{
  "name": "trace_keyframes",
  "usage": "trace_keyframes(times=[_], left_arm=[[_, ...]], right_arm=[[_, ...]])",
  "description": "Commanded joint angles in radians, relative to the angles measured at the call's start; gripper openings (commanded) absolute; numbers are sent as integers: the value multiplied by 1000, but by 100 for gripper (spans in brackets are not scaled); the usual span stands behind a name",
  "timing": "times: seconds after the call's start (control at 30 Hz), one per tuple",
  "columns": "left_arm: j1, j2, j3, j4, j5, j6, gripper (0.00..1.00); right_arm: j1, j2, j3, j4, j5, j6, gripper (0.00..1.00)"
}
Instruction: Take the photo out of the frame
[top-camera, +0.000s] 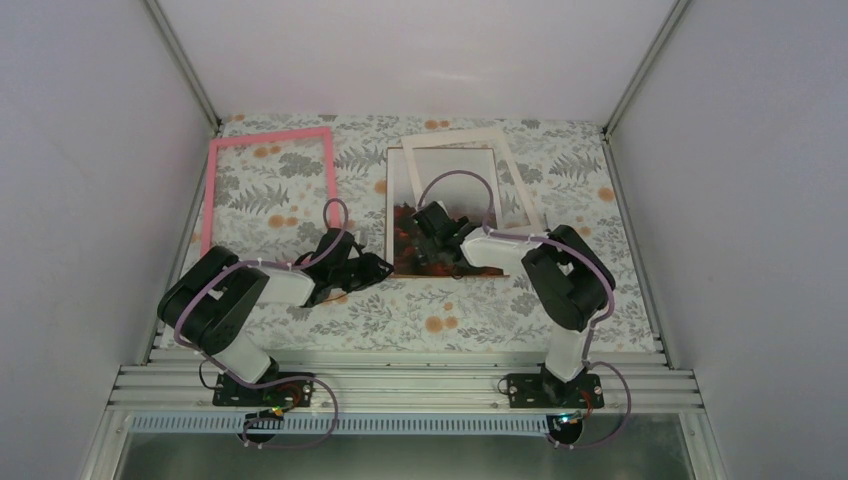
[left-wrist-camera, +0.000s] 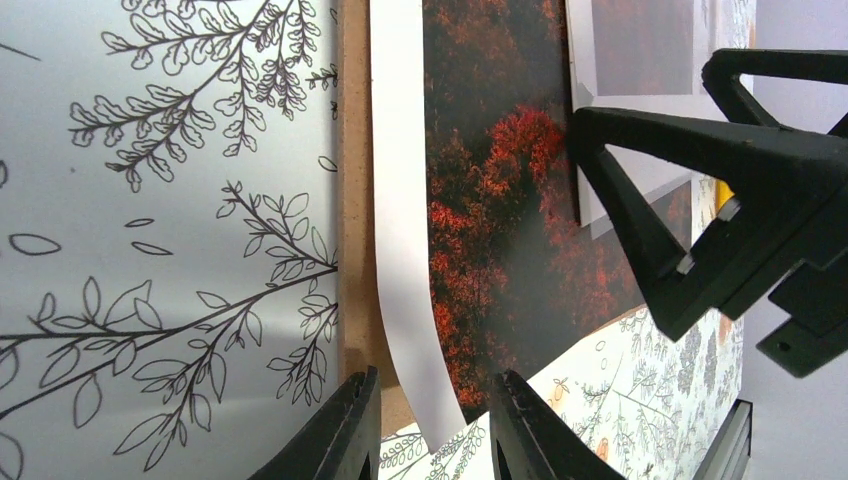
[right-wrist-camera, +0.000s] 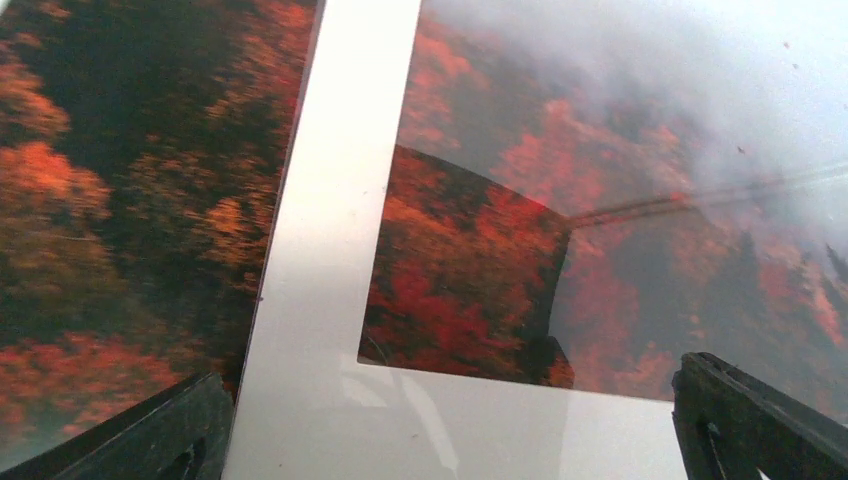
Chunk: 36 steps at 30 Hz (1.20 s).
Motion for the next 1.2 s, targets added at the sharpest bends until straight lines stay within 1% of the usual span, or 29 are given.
trace_keyframes(times=[0.0, 0.1, 0.27, 0.4, 0.5, 0.6, 0.8, 1.03, 1.1, 1.17], left_arm=[[-4, 21, -34, -95, -60, 14, 29], [-4, 7, -25, -101, -57, 11, 30], [-4, -7, 4, -119, -52, 12, 30], [-4, -10, 16, -120, -51, 7, 31], [-4, -2, 27, -115, -42, 3, 33], [-4, 13, 36, -100, -23, -4, 33], [-4, 35, 66, -102, -21, -8, 33], [-5, 31, 85, -107, -13, -16, 33], [-5, 24, 88, -107, -8, -21, 33], [-5, 11, 87, -114, -14, -21, 33]], right_arm=[[-37, -36, -41, -20, 25, 17, 100], [-48, -58, -62, 0, -1, 10, 100], [-51, -122, -112, 77, -92, -12, 100], [-53, -168, -150, 138, -136, -24, 100], [-57, -184, -180, 172, -141, -22, 100], [-61, -184, -207, 206, -135, -15, 100], [-72, -241, -258, 269, -129, 1, 100], [-85, -250, -292, 315, -158, 4, 100], [-85, -250, -294, 325, -196, -10, 100], [-83, -260, -301, 342, -291, -39, 98]])
